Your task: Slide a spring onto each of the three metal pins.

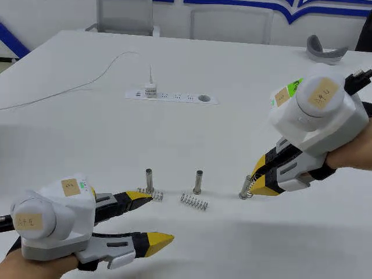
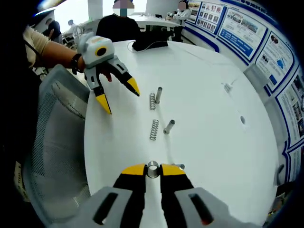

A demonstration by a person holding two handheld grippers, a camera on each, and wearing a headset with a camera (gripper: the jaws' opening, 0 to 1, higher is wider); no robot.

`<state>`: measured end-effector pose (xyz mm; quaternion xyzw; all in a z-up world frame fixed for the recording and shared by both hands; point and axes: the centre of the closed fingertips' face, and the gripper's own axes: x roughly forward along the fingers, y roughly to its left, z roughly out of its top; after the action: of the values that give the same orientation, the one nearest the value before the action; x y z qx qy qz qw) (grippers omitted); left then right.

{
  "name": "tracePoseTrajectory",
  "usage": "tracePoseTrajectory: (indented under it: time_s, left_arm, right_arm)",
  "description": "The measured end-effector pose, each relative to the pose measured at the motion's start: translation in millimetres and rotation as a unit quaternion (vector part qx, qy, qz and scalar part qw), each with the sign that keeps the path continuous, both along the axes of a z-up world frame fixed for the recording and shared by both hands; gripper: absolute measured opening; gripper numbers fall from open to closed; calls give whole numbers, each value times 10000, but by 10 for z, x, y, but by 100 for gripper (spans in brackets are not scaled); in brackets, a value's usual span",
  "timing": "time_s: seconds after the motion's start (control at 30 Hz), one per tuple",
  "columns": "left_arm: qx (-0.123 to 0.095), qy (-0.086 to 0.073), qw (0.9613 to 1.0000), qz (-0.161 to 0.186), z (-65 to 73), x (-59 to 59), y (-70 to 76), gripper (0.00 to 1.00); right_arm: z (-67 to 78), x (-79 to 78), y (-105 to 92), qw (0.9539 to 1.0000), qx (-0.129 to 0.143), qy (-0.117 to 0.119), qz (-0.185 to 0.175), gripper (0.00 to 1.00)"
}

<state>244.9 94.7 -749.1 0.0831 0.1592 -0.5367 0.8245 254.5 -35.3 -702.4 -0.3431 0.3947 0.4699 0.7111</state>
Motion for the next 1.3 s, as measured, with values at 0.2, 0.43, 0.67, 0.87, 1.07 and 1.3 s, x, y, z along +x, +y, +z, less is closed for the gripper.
tracePoseTrajectory:
  time_s: [0.2,0.43,0.67,0.87,1.07,1.3]
  left_arm:
    - [-7,11,10000,45,-7,9,11,51]
    - [-23,12,10000,83,-1,13,26,51]
    - [-39,35,9999,102,-3,14,30,52]
    - [-43,50,9999,122,-5,16,38,52]
    - [-61,66,9999,129,-2,11,39,53]
    - [-63,86,9998,148,-9,18,62,53]
  right_arm:
    - [4,62,-65,10000,-80,15,-44,12]
    - [12,166,-135,9998,-142,12,-111,12]
    - [3,277,-212,9996,-210,-1,-212,12]
    - [-36,336,-241,9993,-271,15,-246,12]
    - [-61,404,-244,9992,-318,-13,-260,12]
    - [-110,443,-234,9990,-368,14,-247,12]
